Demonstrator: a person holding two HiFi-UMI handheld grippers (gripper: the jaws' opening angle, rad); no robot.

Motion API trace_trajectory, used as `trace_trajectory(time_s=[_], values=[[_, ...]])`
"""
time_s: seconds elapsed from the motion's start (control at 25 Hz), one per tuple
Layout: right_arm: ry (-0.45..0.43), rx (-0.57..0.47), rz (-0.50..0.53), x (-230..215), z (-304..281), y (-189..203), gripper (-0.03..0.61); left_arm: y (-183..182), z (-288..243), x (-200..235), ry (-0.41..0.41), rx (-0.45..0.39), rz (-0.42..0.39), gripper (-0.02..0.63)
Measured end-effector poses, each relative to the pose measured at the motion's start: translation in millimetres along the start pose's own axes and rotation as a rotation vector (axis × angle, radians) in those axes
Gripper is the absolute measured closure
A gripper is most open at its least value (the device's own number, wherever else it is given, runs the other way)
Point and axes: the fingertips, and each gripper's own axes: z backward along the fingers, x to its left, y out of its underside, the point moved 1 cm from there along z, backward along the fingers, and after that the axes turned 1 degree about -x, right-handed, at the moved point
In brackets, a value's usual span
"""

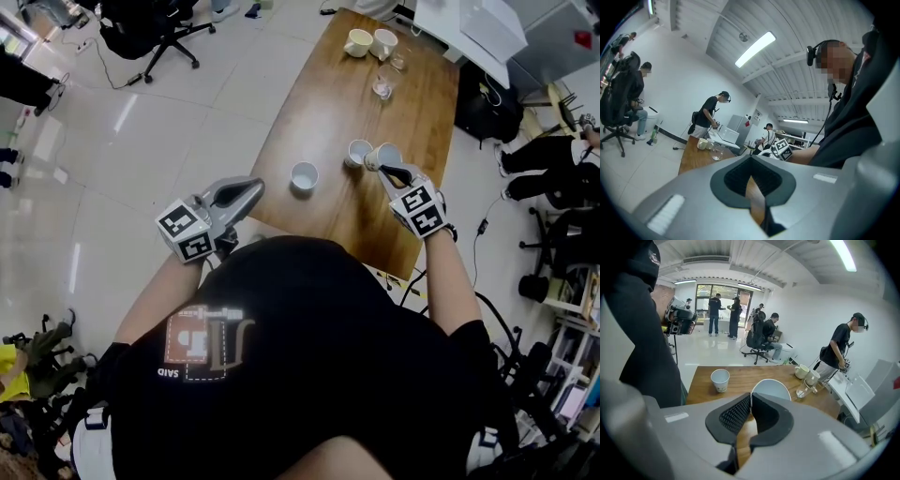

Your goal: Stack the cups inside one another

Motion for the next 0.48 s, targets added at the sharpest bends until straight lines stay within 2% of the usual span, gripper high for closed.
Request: trace_trajectory(time_s=[0.48], values=[[-0.028, 0.033, 0.045, -4, -31, -19, 0.554, 4, 38, 16, -0.072, -0.024, 0.015, 0.612]])
